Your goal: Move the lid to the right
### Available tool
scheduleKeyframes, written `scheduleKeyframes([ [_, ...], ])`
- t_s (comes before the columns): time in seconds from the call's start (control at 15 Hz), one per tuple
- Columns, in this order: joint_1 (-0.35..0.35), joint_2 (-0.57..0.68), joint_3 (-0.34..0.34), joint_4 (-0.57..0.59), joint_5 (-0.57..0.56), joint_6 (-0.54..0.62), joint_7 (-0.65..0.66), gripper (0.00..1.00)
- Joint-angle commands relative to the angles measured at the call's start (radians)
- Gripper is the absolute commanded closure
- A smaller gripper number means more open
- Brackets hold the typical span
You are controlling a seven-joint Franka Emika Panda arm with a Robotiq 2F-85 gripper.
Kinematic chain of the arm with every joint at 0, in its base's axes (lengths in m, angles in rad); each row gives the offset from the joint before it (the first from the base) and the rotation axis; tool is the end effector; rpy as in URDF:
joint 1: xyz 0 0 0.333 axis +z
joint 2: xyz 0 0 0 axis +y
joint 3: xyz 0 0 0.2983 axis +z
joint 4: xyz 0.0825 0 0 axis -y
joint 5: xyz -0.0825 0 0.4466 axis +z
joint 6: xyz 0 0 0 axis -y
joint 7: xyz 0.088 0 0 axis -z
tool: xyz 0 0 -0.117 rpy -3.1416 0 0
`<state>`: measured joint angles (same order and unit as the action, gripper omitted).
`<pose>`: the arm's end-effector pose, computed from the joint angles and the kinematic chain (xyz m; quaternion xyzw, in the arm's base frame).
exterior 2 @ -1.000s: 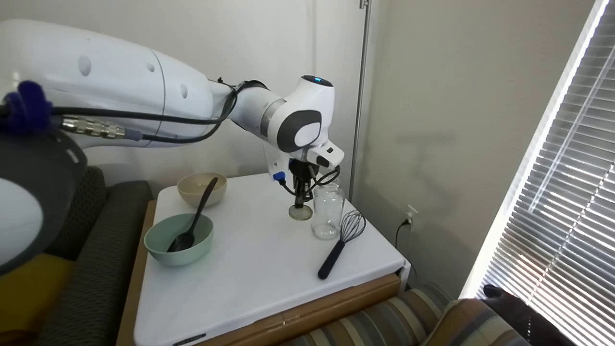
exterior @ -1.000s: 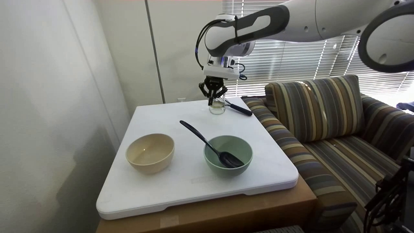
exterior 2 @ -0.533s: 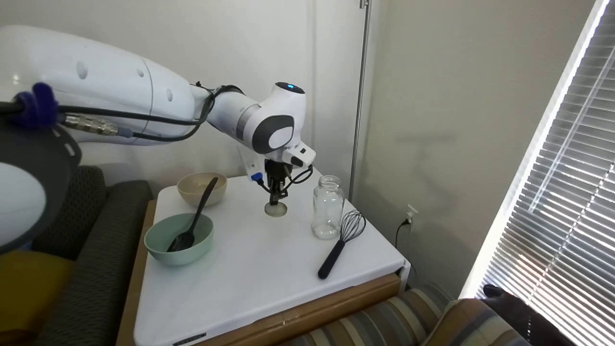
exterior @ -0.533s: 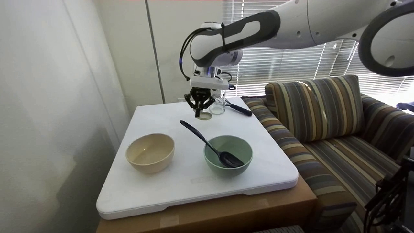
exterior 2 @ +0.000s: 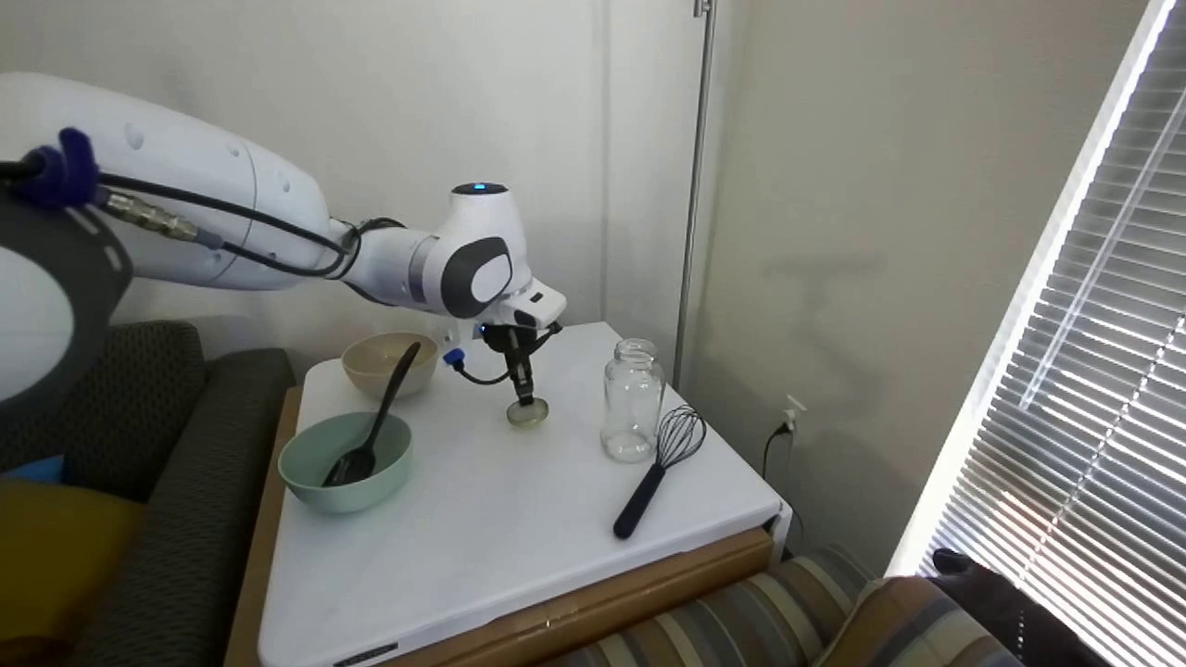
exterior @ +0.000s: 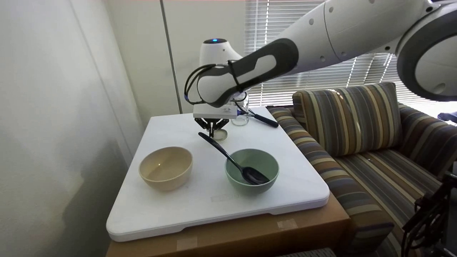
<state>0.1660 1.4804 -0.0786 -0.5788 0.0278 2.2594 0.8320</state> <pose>0.8400 0.1127 0.0450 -0.9375 0.3320 -0.1012 0.0236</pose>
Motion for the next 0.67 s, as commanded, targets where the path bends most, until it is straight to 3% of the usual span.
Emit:
scheduleKeyframes([
  [0.0, 0.014, 0.001, -0.048, -0.090, -0.030, 0.096, 0.153, 0.99],
  [0.4, 0.004, -0.147, -0.020, -0.349, -0.001, 0.209, 0.187, 0.99],
  [0.6, -0.001, -0.226, -0.002, -0.461, -0.007, 0.170, 0.133, 0.99],
])
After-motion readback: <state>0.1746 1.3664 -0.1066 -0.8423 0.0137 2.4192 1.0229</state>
